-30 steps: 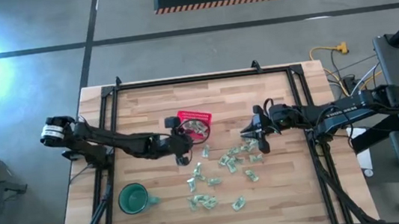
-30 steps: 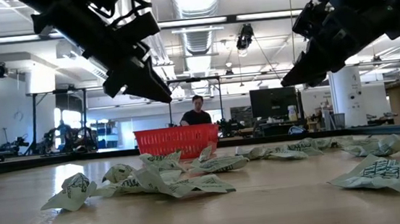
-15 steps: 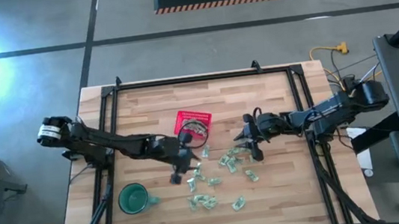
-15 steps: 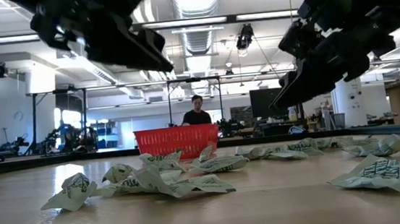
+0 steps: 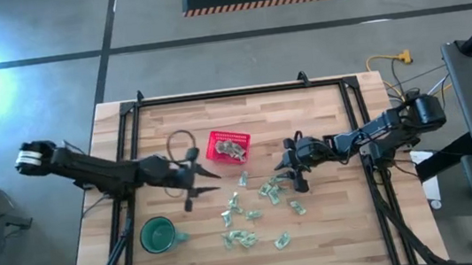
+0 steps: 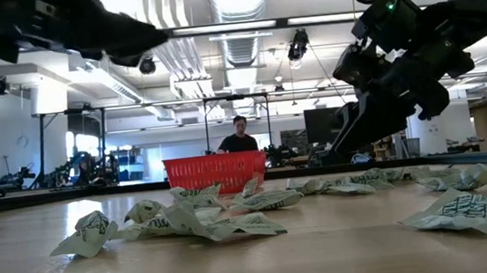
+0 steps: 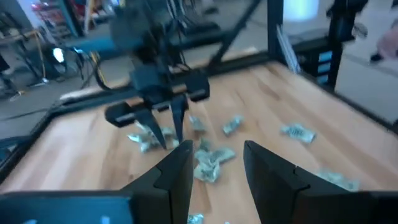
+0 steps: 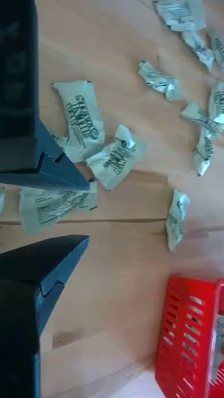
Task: Pick and place items into bin
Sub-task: Put the stevia packet into the red bin
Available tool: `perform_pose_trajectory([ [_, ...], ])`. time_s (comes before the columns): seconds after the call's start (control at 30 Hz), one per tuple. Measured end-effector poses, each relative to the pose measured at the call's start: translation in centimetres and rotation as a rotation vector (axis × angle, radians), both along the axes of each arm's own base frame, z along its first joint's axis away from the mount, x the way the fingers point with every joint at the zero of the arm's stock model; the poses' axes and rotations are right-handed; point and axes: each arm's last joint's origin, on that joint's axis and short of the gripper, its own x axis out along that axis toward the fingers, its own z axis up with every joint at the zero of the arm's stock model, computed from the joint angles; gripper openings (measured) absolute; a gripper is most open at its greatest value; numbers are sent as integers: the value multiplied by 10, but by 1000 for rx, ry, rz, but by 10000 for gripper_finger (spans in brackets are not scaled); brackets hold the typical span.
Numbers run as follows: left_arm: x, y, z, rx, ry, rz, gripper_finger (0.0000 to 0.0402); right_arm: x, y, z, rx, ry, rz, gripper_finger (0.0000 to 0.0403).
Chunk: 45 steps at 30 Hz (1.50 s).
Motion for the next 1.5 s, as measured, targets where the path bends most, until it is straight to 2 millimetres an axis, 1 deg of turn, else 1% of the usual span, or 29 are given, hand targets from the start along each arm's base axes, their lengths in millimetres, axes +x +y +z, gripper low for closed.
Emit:
perform_pose_trajectory([
  [0.17,-22,4,6,-18,-96,28,125,0,0,-3,0,16,0,107],
  [0.33,-34,6,11,-36,-152,28,125,2,0,-17,5,83,-1,99],
  [0.47,-38,6,12,-57,-168,29,125,8,0,-22,4,104,-1,94],
  [0.67,-39,7,7,-55,-155,30,125,14,-1,-22,-3,149,5,84],
  [0.83,-38,7,7,-55,-154,30,125,14,-1,-21,-26,154,17,60],
  [1.0,-39,7,8,-55,-159,30,125,15,-1,-20,-48,150,37,16],
  [1.03,-39,7,8,-55,-158,30,125,15,-1,-20,-51,149,40,13],
  [1.23,-39,7,7,-55,-157,31,125,22,-1,-13,-55,123,40,9],
  [1.4,-39,7,8,-55,-161,31,125,32,-2,0,-69,66,46,9],
  [1.5,-39,7,8,-55,-161,31,125,39,-2,11,-81,21,49,9],
])
